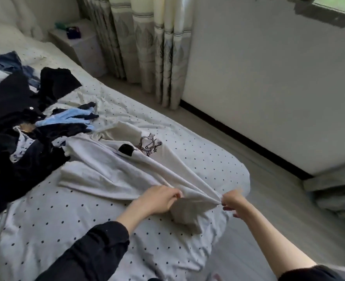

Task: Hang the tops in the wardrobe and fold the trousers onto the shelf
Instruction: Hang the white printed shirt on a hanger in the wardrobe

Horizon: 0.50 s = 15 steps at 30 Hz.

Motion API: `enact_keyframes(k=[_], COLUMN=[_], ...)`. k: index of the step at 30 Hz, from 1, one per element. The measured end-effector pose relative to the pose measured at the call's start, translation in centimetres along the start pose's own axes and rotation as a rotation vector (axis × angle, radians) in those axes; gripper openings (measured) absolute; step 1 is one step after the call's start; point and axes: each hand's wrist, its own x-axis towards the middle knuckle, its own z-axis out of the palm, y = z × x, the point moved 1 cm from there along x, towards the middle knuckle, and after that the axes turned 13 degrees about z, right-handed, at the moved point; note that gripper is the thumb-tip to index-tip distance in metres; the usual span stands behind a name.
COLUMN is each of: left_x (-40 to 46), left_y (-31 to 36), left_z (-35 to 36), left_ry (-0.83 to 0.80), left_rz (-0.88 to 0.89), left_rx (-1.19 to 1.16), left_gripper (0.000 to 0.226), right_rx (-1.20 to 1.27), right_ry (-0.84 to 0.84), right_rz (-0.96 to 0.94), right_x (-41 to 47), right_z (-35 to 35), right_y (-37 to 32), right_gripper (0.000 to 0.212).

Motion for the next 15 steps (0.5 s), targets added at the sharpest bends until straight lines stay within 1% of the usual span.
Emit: enact_keyframes(k=[2,4,6,8,10,12,13,15], left_x=[-0.1,0.0,1.0,2.0,3.5,4.9,5.7,7.1], left_y=[-3.2,-6.1,-9.0,-10.7,-12.4,-13.4,-13.9,-14.7], left_z=[-0.3,-1.3,-2.5,-3.5,-4.0,-4.4,-4.8,-5.5], left_ry=[0.066,0.182,0.257,0.284,0.219,0.112,0.077,0.03], left_rz=[-0.024,-0.025,-0.041,-0.106,-0.191,-0.234,-0.231,-0.206], left_rx=[0.039,0.092,0.159,0.227,0.259,0.297,0.334,0.42], left_gripper=[0.035,0.04,0.046,0.054,0.059,0.063,0.065,0.071], right_rx=[-0.108,-0.255,-0.34,-0.342,-0.388,-0.463,-0.48,-0.484], right_ry=[0.01,0.047,0.107,0.201,0.239,0.233,0.216,0.15], right_rz=[-0.074,-0.155,-0.24,-0.369,-0.484,-0.58,-0.6,-0.575], right_x=[0.7,0.4,0.7,0.2,0.2,0.7,1.3,2.4], right_z=[1.5,2.5,3.8,4.8,6.1,7.1,7.5,8.3], right_y=[-0.5,-1.9,-3.8,-5.6,-7.9,-10.3,-11.7,-14.1], right_gripper=[0.016,0.012,0.021,0.035,0.048,0.056,0.059,0.063])
